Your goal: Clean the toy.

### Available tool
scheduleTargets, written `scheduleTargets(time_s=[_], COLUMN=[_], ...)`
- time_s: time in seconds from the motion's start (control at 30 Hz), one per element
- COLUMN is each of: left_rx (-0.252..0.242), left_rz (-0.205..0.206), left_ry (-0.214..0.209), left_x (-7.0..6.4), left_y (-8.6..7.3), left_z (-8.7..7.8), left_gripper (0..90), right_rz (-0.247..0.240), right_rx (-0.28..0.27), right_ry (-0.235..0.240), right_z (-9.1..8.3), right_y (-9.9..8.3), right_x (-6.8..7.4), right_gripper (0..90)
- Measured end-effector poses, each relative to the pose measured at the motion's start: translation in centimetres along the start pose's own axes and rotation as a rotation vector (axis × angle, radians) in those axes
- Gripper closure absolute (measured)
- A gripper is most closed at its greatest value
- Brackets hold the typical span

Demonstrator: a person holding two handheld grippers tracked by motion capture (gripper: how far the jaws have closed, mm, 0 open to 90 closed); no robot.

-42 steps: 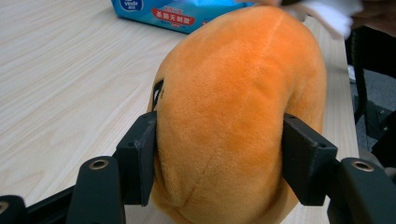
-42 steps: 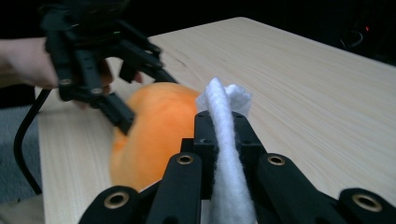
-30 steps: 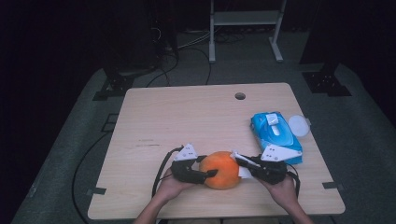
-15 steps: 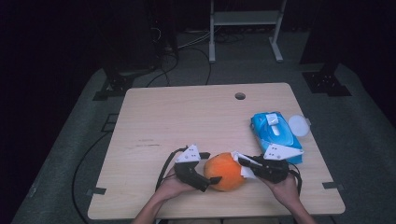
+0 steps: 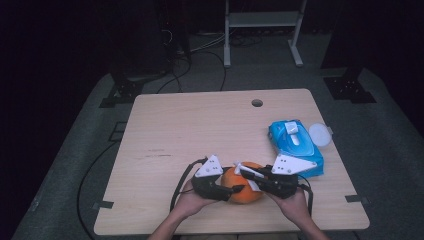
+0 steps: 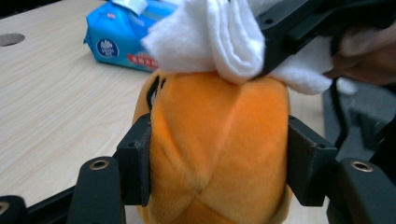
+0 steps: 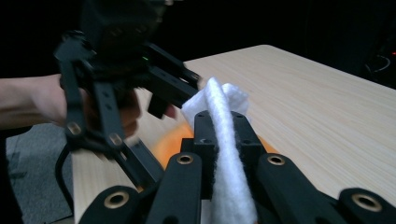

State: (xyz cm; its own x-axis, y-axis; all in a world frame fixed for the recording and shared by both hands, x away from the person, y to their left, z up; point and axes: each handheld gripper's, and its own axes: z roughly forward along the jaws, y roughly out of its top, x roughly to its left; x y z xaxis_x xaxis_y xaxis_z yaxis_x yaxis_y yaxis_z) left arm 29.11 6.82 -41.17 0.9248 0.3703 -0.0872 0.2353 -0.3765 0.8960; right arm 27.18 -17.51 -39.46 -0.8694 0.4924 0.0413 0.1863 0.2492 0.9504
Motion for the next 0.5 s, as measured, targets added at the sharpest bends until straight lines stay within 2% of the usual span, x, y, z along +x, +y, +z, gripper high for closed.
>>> scheduleTargets(time_s=[0.17,0.2,0.37,0.43,0.5], left_rx=[0.006,0.003,-0.014,-0.013,0.01], left_rz=[-0.01,-0.013,-0.024,-0.03,-0.027], left_ry=[0.021,0.025,0.077,0.097,0.105], left_x=[-0.1,-0.1,-0.1,-0.2,-0.4], left_y=[0.3,0.3,0.6,0.6,0.4], left_z=[-0.1,-0.1,-0.5,-0.4,0.1], left_gripper=[36.9,36.9,36.9,36.4,33.5], right_rz=[0.045,0.061,0.007,0.007,0.018], right_rx=[0.024,0.023,-0.011,-0.014,0.005], right_ry=[-0.067,-0.068,-0.053,-0.059,-0.065], right_z=[-0.8,-0.8,-0.5,-0.5,-0.3], right_y=[-1.3,-1.4,-0.1,-0.1,-0.5], right_x=[-1.7,-1.8,-0.2,-0.2,-0.8], right_gripper=[82.8,82.8,82.6,82.7,82.7])
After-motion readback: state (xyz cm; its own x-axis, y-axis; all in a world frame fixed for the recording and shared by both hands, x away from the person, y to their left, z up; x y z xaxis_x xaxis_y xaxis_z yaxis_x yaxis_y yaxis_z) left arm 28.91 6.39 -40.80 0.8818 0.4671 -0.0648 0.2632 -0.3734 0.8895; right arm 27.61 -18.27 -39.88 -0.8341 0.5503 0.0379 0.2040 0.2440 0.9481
